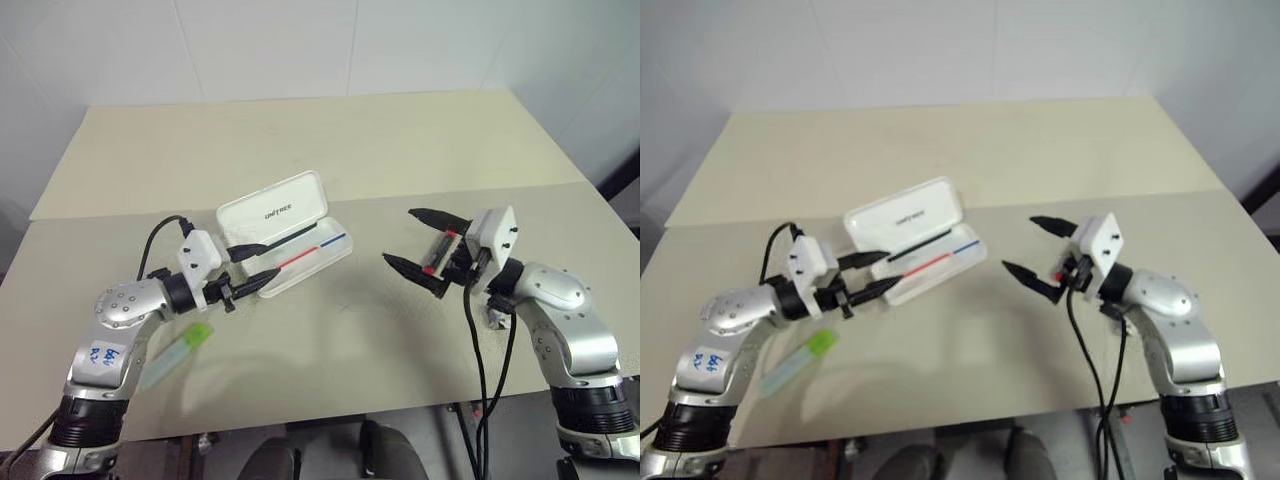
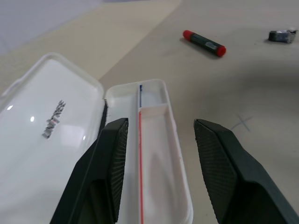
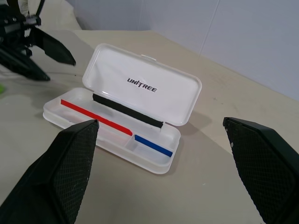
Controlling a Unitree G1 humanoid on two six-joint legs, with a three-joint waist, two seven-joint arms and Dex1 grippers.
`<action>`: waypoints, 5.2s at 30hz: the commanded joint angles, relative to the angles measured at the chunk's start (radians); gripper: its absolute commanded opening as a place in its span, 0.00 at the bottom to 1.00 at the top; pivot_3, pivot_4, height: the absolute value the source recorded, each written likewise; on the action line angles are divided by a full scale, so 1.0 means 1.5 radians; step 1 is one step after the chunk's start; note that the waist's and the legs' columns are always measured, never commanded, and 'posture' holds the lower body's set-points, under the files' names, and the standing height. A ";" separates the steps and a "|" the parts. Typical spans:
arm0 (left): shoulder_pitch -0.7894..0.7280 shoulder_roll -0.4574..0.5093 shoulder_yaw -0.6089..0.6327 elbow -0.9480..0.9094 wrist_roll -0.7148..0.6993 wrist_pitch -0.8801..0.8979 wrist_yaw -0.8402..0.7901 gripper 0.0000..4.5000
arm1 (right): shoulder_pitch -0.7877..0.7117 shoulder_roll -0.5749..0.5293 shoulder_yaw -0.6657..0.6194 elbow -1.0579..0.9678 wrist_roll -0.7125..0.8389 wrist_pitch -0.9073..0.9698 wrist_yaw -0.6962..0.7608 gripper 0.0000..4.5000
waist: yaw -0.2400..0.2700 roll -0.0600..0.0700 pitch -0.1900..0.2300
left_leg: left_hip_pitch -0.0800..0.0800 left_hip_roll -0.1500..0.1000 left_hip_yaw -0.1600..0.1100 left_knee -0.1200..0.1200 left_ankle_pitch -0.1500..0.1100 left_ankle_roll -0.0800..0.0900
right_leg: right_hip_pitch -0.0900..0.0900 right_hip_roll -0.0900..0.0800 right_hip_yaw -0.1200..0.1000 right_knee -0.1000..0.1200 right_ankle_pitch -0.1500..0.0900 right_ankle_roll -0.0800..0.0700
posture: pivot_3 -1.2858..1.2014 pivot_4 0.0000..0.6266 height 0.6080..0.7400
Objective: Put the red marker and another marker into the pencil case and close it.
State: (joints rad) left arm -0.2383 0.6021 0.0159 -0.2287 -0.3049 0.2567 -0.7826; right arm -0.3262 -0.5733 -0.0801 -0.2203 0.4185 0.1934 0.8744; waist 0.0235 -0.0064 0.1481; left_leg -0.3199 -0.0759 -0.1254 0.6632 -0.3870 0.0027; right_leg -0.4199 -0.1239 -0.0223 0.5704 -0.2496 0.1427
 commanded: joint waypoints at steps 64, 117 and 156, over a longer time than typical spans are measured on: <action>-0.042 0.024 -0.173 -0.069 0.089 0.310 0.022 0.01 | -0.006 -0.106 -0.031 -0.062 0.082 0.051 0.119 1.00 | 0.002 0.000 0.000 | 0.001 0.000 0.000 0.000 0.000 0.000 | 0.001 0.000 0.000 0.000 0.000 0.000 | 0.52 0.24 1.00; -0.069 -0.025 -0.173 -0.077 0.095 0.153 -0.087 0.85 | 0.012 -0.077 -0.014 -0.102 0.082 0.063 0.063 1.00 | 0.013 0.000 0.000 | 0.000 0.000 0.000 0.002 0.000 0.001 | 0.002 -0.001 -0.001 -0.002 0.000 0.001 | 0.52 0.24 1.00; 0.021 -0.110 -0.090 0.025 0.000 -0.116 -0.116 0.85 | -0.006 -0.070 -0.014 -0.112 0.078 0.115 0.011 1.00 | 0.002 0.000 0.000 | 0.000 0.000 0.000 0.002 0.000 0.001 | 0.002 -0.001 -0.001 -0.002 0.000 0.001 | 0.52 0.24 1.00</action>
State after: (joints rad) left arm -0.1916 0.4354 -0.1543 -0.1413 -0.2645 0.1072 -0.9564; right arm -0.3382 -0.6793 -0.0740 -0.3529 0.5283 0.3527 0.9195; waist 0.0271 -0.0066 0.1479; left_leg -0.3193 -0.0766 -0.1260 0.6662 -0.3877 0.0041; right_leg -0.4163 -0.1257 -0.0245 0.5671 -0.2488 0.1439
